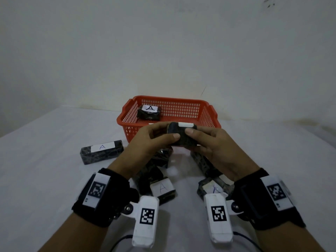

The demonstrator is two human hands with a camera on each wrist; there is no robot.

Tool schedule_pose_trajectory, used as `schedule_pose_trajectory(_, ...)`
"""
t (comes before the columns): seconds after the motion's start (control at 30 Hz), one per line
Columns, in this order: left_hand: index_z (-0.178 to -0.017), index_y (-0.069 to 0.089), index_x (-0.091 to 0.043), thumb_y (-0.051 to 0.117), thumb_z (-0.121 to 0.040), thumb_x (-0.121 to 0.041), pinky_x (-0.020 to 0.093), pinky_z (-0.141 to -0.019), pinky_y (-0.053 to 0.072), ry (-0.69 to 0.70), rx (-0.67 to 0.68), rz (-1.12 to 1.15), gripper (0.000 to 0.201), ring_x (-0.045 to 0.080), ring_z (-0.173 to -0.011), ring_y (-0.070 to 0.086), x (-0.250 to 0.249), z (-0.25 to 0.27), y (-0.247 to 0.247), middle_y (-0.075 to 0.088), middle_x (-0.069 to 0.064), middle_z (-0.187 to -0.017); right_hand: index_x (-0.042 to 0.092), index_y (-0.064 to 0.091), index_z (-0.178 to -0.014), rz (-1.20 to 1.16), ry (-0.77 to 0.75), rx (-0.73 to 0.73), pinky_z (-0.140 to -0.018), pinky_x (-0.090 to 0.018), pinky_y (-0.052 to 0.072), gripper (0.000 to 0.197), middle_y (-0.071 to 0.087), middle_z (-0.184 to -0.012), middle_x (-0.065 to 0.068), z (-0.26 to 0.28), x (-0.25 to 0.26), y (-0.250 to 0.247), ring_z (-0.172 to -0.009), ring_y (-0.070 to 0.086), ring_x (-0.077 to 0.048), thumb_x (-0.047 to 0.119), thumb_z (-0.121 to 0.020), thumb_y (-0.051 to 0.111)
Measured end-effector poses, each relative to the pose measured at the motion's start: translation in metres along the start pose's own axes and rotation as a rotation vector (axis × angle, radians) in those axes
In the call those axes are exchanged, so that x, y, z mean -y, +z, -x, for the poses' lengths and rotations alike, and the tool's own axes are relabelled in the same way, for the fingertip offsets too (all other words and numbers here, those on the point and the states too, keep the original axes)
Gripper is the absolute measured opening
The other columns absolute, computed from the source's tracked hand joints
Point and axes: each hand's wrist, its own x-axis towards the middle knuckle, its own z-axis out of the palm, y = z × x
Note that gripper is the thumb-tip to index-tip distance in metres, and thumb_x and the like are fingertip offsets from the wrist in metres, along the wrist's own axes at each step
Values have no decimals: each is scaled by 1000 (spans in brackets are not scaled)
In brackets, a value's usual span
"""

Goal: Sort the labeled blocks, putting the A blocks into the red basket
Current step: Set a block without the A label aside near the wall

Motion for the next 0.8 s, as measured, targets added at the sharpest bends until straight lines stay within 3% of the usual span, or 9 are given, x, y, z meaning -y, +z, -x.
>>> schedule_pose_trajectory(0.17,-123,70,-17,66,-96,-21,44,-105,54,-17,-84,-33,28,17,-113,71,3,-1,0,75,1,-118,15,76,-120,30,21,39,-108,-39,54,42,79,-118,-9,0,-2,0,-117,73,-22,33,-82,72)
schedule_pose_trajectory(0.23,-128,68,-17,69,-92,-24,44,-105,54,-28,-92,-25,37,18,-116,70,4,-1,-1,74,2,-122,17,76,-120,44,9,57,-108,-38,54,39,79,-119,-7,2,-2,-1,-117,74,-21,28,-83,74)
schedule_pose_trajectory(0.33,-130,66,-19,73,-89,-21,40,-100,57,-24,-124,-11,41,17,-114,71,3,0,-2,74,1,-122,17,74,-123,58,-7,56,-107,-37,55,39,79,-119,-6,3,-1,-3,-116,74,-21,22,-85,75)
schedule_pose_trajectory(0.47,-125,68,-16,71,-87,2,24,-87,60,70,-159,-3,42,12,-113,71,0,3,-1,75,0,-121,18,74,-124,16,44,96,-104,-35,58,40,79,-121,-5,3,2,-2,-116,74,-21,26,-84,73)
schedule_pose_trajectory(0.53,-126,66,-15,71,-84,10,24,-87,59,86,-134,32,49,11,-115,70,-1,4,-1,73,1,-124,18,72,-126,-17,100,68,-98,-39,61,45,78,-120,-7,4,4,0,-113,75,-24,40,-87,67)
schedule_pose_trajectory(0.6,-129,64,-16,71,-82,15,26,-92,59,88,-93,15,57,10,-119,68,0,4,0,71,-2,-128,15,72,-125,-66,134,6,-90,-40,64,40,79,-116,-11,4,4,0,-107,77,-28,40,-95,63)
schedule_pose_trajectory(0.67,-133,61,-19,74,-81,11,28,-95,58,73,-59,-7,62,10,-123,66,2,3,0,69,-4,-132,10,74,-120,-72,121,-35,-82,-35,65,28,80,-113,-13,3,4,-2,-101,78,-27,26,-100,63)
schedule_pose_trajectory(0.73,-140,56,-23,78,-83,-9,30,-95,59,26,-39,0,63,10,-121,67,2,2,1,68,-5,-133,9,73,-120,-71,84,-66,-74,-28,64,23,80,-112,-11,3,3,-3,-97,79,-22,13,-99,65)
schedule_pose_trajectory(0.8,-143,54,-24,74,-85,-28,33,-97,59,-23,-55,-27,61,9,-116,69,0,2,3,69,-5,-131,8,69,-127,-52,43,-74,-74,-27,63,30,79,-115,-11,2,2,-4,-100,79,-23,6,-97,67)
